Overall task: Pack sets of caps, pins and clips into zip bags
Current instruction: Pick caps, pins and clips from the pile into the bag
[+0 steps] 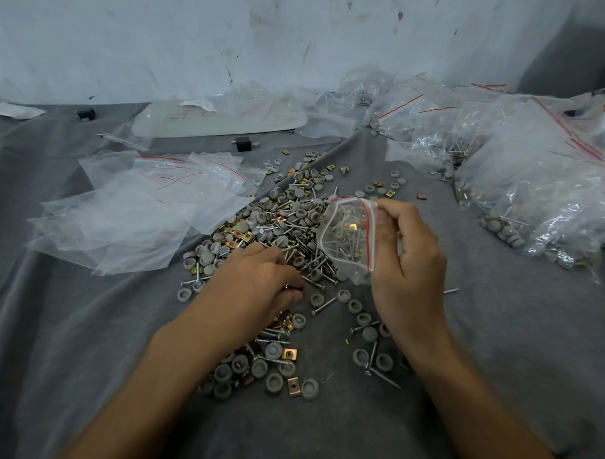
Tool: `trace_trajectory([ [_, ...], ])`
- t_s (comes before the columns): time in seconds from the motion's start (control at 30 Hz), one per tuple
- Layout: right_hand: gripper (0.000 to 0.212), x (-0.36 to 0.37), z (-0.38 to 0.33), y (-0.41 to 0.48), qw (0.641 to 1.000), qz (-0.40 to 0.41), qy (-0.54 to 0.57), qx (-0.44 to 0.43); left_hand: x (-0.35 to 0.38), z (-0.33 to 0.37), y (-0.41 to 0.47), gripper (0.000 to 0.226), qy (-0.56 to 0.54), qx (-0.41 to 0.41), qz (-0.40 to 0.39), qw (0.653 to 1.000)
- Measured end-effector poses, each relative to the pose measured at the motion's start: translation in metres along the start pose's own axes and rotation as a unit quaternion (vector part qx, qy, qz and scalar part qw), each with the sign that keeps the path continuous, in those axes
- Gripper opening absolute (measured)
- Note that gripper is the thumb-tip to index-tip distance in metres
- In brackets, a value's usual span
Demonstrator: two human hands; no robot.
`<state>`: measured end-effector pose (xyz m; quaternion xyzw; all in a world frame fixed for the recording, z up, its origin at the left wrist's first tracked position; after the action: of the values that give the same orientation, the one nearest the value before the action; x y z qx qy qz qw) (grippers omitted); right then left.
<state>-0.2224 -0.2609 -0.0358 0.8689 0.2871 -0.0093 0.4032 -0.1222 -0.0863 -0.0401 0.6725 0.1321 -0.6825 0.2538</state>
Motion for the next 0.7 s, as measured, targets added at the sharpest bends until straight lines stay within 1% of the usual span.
trace_trajectory([
  [0.07, 0.021, 0.000, 0.000, 0.000, 1.000, -0.003, 0.000, 0.001, -0.001, 0.001, 0.000, 0.025, 0.000, 0.003, 0.003, 1.000],
  [0.23, 0.022, 0.000, 0.001, 0.000, 1.000, -0.007, 0.003, 0.003, -0.001, 0.002, -0.003, 0.026, 0.017, -0.023, 0.004, 1.000],
  [0.37, 0.021, 0.000, 0.002, 0.000, 1.000, -0.006, 0.003, 0.001, -0.007, 0.001, -0.001, 0.025, 0.029, -0.047, 0.024, 0.998],
  [0.43, 0.021, 0.000, 0.001, 0.000, 1.000, -0.004, 0.002, -0.002, -0.009, -0.002, -0.001, 0.020, 0.010, -0.071, 0.036, 0.997],
  [0.53, 0.020, 0.000, 0.001, 0.000, 1.000, -0.009, 0.001, -0.003, -0.012, -0.005, -0.002, 0.011, -0.081, -0.108, 0.075, 0.988],
  [0.6, 0.019, 0.000, 0.000, -0.001, 1.000, -0.017, 0.001, -0.006, -0.014, -0.004, -0.001, 0.007, -0.190, -0.144, 0.134, 0.962],
  [0.63, 0.018, 0.001, -0.001, -0.001, 1.000, -0.025, 0.004, -0.008, -0.014, -0.003, 0.001, 0.006, -0.259, -0.159, 0.163, 0.939],
  [0.7, 0.019, 0.001, -0.002, -0.002, 0.999, -0.043, 0.003, -0.011, -0.013, 0.001, 0.004, 0.006, -0.397, -0.174, 0.209, 0.877],
])
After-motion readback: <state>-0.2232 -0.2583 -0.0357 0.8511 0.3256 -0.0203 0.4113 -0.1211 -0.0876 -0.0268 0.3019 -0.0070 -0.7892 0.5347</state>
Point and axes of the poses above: each hand's wrist, its own y-axis towards the middle knuckle, its own x-axis out of the palm, z = x × y, the point moved 1 cm from there along y, towards the middle knuckle, and after that the axes turned 5 degrees about y, right-handed, at the moved point
